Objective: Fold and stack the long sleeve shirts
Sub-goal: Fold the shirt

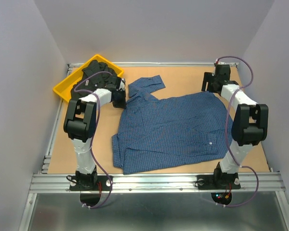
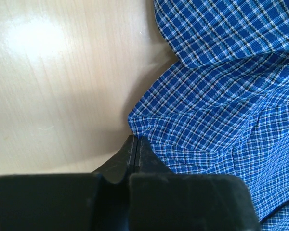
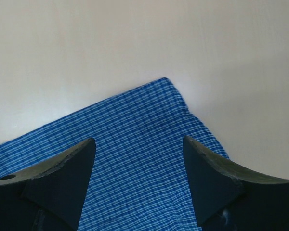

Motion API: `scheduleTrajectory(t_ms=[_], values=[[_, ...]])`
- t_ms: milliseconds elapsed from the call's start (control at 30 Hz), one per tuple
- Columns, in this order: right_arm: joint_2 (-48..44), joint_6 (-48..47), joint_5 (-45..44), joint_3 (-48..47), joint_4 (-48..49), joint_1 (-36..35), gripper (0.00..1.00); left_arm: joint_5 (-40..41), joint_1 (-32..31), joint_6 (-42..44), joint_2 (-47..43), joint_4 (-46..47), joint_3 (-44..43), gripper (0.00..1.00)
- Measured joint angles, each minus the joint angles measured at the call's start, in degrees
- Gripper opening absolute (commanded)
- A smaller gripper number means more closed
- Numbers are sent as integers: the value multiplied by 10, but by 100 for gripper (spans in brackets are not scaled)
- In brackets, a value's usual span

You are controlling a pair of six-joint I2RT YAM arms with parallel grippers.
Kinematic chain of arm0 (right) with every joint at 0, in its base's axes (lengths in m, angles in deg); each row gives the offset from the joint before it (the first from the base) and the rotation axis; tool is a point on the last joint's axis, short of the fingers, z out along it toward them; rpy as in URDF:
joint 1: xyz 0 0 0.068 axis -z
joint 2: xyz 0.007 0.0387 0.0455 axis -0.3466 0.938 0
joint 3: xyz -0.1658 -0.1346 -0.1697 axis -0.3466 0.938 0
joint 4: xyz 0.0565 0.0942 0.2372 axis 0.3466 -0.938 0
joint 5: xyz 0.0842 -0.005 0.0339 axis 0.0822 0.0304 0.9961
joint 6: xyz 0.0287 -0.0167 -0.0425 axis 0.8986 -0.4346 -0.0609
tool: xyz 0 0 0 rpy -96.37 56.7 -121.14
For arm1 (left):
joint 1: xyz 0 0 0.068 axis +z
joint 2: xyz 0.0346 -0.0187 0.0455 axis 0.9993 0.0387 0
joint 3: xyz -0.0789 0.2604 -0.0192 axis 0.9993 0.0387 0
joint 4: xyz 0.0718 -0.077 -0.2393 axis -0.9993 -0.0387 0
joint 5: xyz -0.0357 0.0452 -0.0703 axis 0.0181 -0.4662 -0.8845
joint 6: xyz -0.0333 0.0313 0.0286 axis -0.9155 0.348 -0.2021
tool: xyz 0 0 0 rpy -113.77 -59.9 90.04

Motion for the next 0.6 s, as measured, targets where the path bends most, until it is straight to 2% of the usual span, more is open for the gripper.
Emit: scheduleTrajectory(t_ms=[233,367,600], values=[[65,10,9,-5,4,69,70,5,1,2,0,-1,-1,0],[110,1,26,-35,4,86,62,17,3,2,0,-7,-5,0],[165,-37,85,-97,6,86,63,42,6,4,0,-10,-7,0]])
